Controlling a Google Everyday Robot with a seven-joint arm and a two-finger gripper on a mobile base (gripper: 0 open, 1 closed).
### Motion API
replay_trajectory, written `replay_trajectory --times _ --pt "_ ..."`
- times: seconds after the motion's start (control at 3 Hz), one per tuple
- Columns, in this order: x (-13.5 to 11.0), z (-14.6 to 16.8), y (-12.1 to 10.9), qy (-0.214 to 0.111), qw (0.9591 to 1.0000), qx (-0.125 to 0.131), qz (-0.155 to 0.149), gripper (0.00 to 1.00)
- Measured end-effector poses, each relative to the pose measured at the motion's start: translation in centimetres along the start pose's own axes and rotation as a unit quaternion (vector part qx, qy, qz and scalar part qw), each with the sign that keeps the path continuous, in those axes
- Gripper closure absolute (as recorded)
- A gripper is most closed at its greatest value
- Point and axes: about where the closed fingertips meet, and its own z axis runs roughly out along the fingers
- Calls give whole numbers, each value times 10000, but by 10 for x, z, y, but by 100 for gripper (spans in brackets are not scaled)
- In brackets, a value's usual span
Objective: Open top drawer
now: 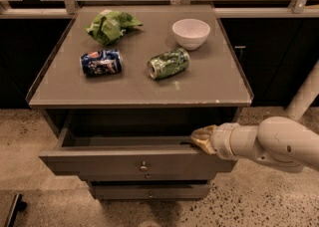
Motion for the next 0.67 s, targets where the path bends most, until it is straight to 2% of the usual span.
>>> replay_trajectory --times 0.67 --pt "0 -2 6 -49 10000 -21 53 100"
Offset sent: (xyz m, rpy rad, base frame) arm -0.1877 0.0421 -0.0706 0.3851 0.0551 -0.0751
